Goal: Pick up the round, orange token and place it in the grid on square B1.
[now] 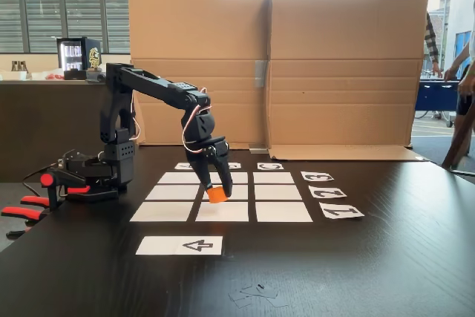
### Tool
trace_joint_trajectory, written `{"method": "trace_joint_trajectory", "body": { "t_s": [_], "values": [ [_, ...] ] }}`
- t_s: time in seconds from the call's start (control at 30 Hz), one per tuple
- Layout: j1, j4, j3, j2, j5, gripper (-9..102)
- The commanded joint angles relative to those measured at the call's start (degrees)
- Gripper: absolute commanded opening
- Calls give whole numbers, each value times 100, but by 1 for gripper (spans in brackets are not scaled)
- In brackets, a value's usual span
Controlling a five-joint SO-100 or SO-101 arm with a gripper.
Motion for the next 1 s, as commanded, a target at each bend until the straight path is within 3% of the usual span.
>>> {"method": "trace_joint_trajectory", "body": {
  "t_s": [0.0, 0.13, 0.3, 0.6, 0.67, 0.87, 0.97],
  "values": [
    [26, -53, -299, -26, 88, -1],
    [18, -53, -334, -114, 193, 1],
    [35, -53, -272, -185, 343, 28],
    [62, -97, -255, -229, 413, 34],
    [105, -149, -193, -132, 448, 41],
    [255, -1072, 694, 747, 308, 63],
    [404, -1740, 1345, 1336, 79, 64]
  ]
}}
